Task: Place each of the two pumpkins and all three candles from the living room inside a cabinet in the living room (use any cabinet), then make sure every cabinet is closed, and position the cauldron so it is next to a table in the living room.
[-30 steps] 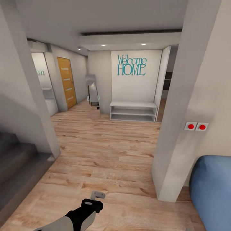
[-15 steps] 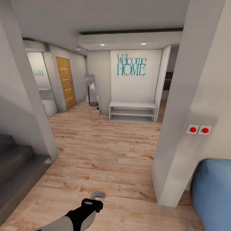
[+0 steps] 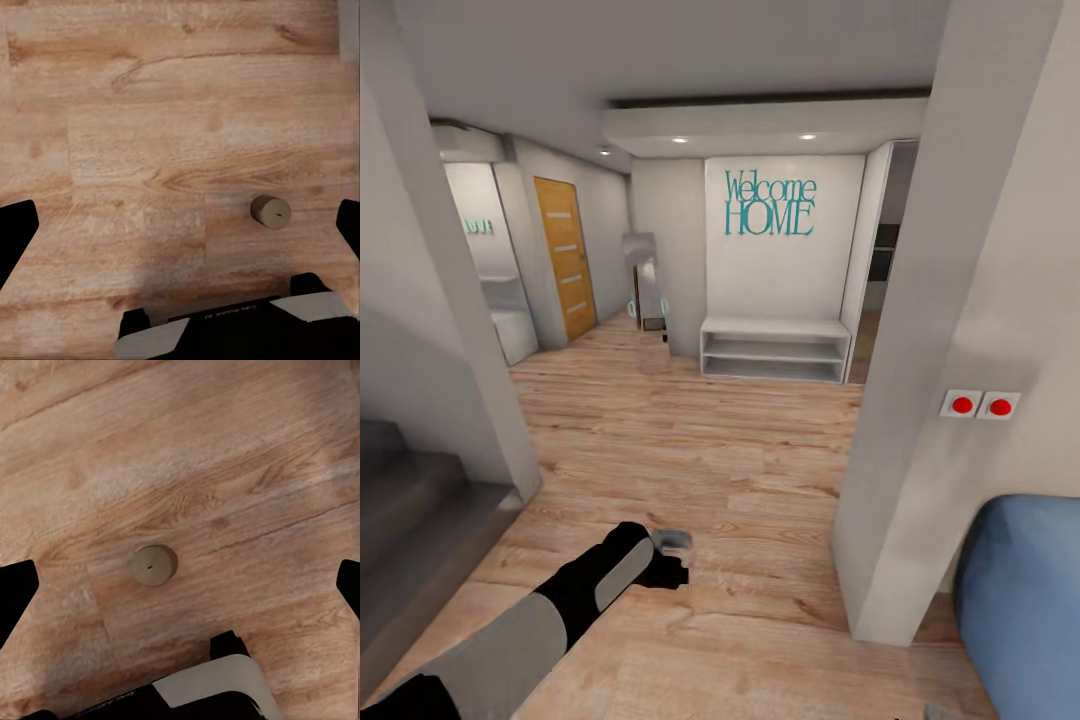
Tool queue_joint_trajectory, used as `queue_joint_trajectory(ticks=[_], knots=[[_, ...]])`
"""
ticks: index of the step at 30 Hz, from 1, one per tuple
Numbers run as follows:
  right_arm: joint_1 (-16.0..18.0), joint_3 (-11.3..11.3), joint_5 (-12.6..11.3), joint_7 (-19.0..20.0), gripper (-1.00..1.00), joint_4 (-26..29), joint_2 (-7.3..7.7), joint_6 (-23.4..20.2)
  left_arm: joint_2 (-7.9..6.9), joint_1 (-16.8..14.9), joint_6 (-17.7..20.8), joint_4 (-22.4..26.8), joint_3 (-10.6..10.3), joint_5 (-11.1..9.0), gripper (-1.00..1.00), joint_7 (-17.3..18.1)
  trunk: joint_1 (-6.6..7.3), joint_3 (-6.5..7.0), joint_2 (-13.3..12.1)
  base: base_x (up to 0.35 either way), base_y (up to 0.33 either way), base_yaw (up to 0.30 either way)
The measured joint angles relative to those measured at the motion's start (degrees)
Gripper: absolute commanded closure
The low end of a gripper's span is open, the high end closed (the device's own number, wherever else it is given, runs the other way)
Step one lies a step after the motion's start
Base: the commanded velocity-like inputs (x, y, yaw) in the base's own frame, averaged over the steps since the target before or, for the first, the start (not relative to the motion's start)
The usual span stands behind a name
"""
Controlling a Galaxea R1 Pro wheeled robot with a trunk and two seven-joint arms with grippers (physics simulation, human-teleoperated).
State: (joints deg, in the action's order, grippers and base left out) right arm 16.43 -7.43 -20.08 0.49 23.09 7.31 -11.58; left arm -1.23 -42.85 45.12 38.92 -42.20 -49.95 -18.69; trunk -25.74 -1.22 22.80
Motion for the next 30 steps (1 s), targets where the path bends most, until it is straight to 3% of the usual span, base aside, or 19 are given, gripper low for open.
queue_joint_trajectory(ticks=[1, 4, 7, 10, 15, 30], knots=[[0.1, 2.4, 0.0, -0.3, -1.0, 0.1, -0.41, -0.1, -0.39, -0.6, 3.0, 2.1, 2.0, 0.0, -1.0, -0.9, 0.0, 0.0, 0.0, 0.0, 0.0, 0.0], [0.3, 7.3, 0.0, -0.7, -1.0, 0.1, -1.16, -0.2, -0.84, -1.2, 6.8, 7.0, 4.2, -0.2, -1.0, -5.2, 0.0, 0.0, 0.0, 0.0, 0.0, 0.0], [0.5, 10.1, 0.1, -0.9, -1.0, 0.1, -2.27, -0.3, -1.06, -1.2, 10.1, 15.0, 5.4, -0.3, -1.0, -11.8, 0.0, 0.0, 0.0, 0.0, 0.0, 0.0], [0.6, 10.8, 0.1, -0.9, -1.0, 0.1, -2.61, -0.2, -1.18, -1.1, 11.7, 21.3, 5.7, -0.3, -1.0, -15.0, 0.0, 0.0, 0.0, 0.0, 0.0, 0.0], [0.6, 11.2, 0.0, -0.8, -1.0, 0.0, -2.77, 0.1, -1.22, -1.0, 12.6, 25.8, 5.9, -0.4, -1.0, -16.9, 0.0, -0.01, 0.0, 0.0, 0.0, 0.0], [0.6, 11.4, -0.5, -0.6, -1.0, 0.2, -3.03, 1.5, -1.26, -1.0, 12.8, 26.6, 6.0, -0.5, -1.0, -17.3, -2.86, -2.34, 5.2, 0.0, 0.0, 0.0]])
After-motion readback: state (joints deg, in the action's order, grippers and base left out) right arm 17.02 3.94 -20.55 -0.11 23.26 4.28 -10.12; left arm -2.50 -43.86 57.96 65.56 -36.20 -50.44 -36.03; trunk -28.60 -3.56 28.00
